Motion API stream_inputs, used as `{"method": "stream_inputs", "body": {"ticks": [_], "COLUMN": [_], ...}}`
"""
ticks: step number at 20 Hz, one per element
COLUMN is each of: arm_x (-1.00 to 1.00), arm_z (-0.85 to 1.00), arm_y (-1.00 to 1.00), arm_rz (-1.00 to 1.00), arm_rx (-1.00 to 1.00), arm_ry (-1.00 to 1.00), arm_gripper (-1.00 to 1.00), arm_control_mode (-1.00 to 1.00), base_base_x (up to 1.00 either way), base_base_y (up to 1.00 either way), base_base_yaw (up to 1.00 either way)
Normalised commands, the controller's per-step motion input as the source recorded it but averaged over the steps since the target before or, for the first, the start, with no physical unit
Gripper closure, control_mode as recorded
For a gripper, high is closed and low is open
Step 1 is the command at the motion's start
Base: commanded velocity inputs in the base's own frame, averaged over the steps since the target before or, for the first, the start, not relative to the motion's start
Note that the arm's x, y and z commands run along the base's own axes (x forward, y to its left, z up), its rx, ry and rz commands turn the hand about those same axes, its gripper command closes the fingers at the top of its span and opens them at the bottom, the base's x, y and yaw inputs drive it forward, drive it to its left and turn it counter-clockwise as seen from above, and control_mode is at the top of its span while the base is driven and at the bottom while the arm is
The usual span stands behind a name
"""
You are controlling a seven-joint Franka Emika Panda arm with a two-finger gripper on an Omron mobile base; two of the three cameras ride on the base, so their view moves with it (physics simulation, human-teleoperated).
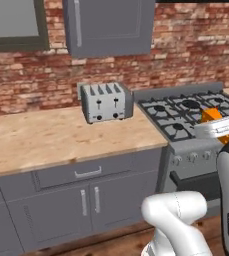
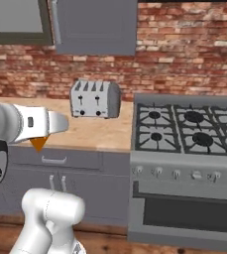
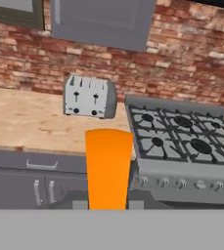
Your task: Retrieve the sausage and cheese from the fridge and place them on the cutting board on the counter.
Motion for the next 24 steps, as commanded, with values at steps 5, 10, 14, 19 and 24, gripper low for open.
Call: {"method": "stream_inputs", "body": {"ticks": [5, 10, 14, 19, 24], "arm_x": [0.00, 0.00, 0.00, 0.00, 0.00], "arm_z": [0.00, 0.00, 0.00, 0.00, 0.00], "arm_y": [0.00, 0.00, 0.00, 0.00, 0.00], "arm_rz": [0.00, 0.00, 0.00, 0.00, 0.00], "arm_rx": [0.00, 0.00, 0.00, 0.00, 0.00], "arm_ry": [0.00, 0.00, 0.00, 0.00, 0.00], "arm_gripper": [1.00, 1.00, 1.00, 1.00, 1.00], "arm_control_mode": [1.00, 1.00, 1.00, 1.00, 1.00], "base_base_x": [0.25, 0.15, 0.27, 0.26, 0.31], "base_base_y": [-1.00, -1.00, -1.00, -1.00, -1.00], "base_base_yaw": [0.00, -0.01, 0.00, -0.01, -0.03]}}
